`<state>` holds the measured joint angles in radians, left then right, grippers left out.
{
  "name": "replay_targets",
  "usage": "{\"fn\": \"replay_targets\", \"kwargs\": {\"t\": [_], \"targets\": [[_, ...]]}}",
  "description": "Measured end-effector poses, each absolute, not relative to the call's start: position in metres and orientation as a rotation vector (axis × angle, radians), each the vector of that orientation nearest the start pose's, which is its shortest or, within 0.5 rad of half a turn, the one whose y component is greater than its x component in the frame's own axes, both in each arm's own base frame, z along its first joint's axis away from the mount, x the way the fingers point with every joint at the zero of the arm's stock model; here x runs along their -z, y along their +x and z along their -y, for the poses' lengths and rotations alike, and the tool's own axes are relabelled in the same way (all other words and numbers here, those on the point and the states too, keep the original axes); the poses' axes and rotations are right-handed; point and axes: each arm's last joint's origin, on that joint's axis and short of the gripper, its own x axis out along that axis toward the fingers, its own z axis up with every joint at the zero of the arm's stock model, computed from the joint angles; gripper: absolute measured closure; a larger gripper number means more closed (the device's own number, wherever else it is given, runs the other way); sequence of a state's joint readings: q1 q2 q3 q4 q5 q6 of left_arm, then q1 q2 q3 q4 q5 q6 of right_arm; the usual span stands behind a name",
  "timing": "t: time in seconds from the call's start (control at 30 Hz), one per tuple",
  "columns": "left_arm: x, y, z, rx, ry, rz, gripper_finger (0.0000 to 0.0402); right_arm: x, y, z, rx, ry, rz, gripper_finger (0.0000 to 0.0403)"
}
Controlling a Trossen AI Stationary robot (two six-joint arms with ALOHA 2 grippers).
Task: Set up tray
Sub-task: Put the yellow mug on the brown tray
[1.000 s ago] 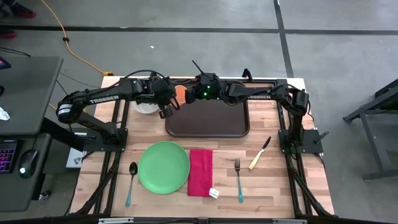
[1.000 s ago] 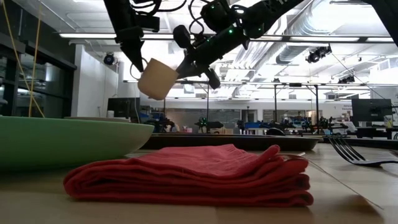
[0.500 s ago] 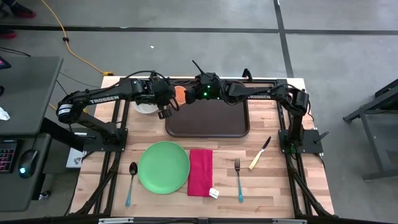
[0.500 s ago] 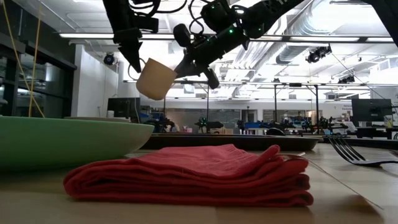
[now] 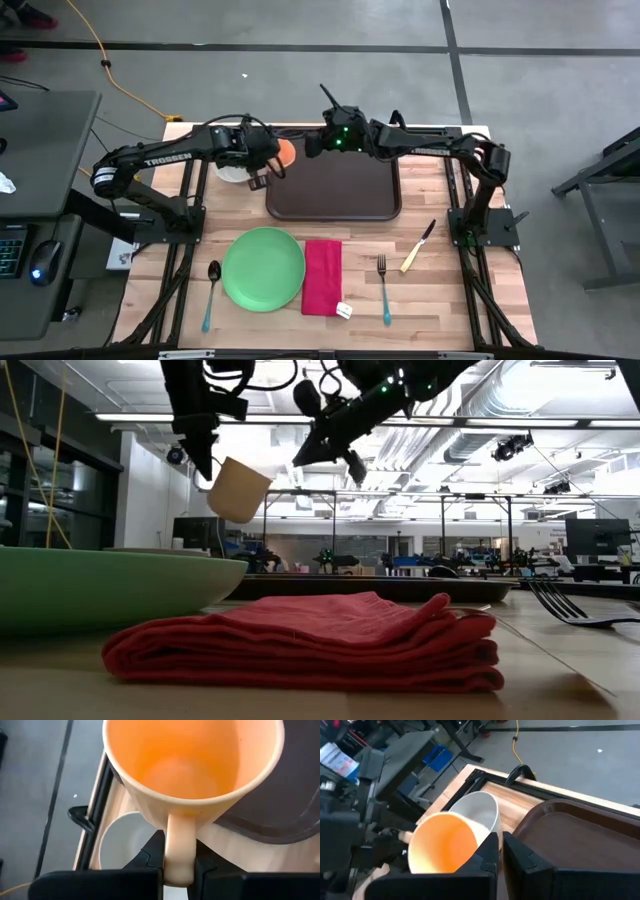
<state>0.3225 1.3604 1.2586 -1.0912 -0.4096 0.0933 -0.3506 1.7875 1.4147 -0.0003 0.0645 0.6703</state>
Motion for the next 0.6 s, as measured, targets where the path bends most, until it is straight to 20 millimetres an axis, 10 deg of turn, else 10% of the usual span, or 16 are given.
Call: {"fn": "replay_targets", "kwargs": {"t": [0.6], "targets": [[-0.294, 0.251, -0.095, -0.603, 0.09, -1.029, 0.0338, -0.305, 0.363, 0.138, 0.688, 0.629, -0.36, 0.0402]]}}
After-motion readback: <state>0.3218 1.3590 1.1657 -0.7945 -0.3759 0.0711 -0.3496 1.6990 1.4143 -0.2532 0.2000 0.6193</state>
